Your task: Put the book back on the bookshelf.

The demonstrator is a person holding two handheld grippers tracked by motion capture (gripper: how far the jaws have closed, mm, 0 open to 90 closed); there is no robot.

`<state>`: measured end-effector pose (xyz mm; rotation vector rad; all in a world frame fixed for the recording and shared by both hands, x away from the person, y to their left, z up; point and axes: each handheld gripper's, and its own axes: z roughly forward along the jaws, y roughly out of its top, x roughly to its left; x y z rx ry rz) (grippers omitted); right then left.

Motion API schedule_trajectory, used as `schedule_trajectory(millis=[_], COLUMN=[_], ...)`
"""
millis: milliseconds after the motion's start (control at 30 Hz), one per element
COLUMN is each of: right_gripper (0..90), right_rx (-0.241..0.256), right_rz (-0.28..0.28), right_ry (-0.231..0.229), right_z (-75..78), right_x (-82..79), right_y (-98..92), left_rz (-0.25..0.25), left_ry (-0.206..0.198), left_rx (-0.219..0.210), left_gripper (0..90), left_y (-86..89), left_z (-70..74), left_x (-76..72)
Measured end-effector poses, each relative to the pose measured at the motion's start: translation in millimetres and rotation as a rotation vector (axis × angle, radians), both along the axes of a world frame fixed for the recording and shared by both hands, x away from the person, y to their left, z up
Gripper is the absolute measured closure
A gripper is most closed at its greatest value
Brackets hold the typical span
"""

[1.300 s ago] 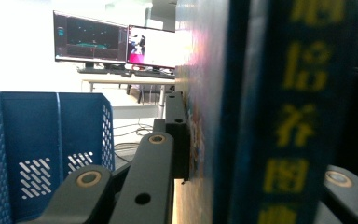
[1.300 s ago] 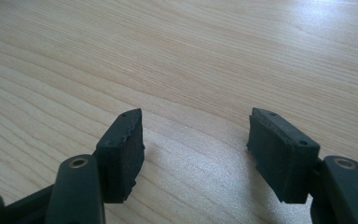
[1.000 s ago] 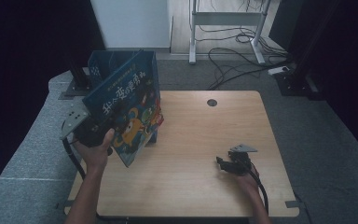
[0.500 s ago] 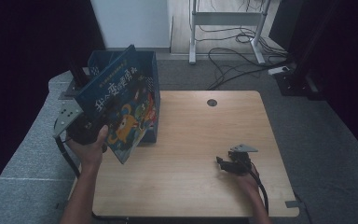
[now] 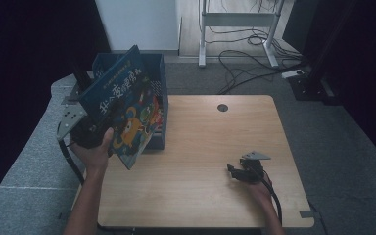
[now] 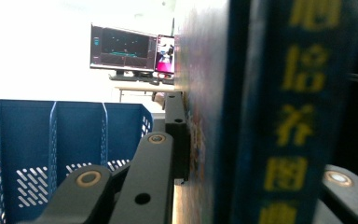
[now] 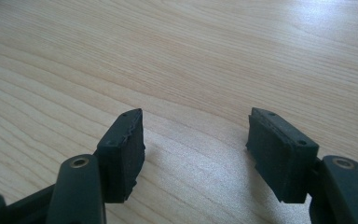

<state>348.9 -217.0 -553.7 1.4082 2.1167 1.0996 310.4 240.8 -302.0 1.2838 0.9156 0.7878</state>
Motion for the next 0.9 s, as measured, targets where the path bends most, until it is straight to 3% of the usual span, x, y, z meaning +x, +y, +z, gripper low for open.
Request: schedule_trajectory(millis=[233, 900], right_gripper=[35.5, 35.5], right_rx=[0.001, 0.006], right_rz=[0.0, -0.001], right_ry=[0.0, 0.0], right_z=[0.0, -0.1], right_x=[0.0, 0.1], right_y=[-0.1, -0.6], left_rz=[0.02, 0.094], left_ry=[0.009, 0.017], left_rx=[-0.006, 0.038], left_gripper=[82.2, 82.2], left_y=[-0.2, -14.2], left_z=[0.4, -5.0], left_x=[9.0, 41.3])
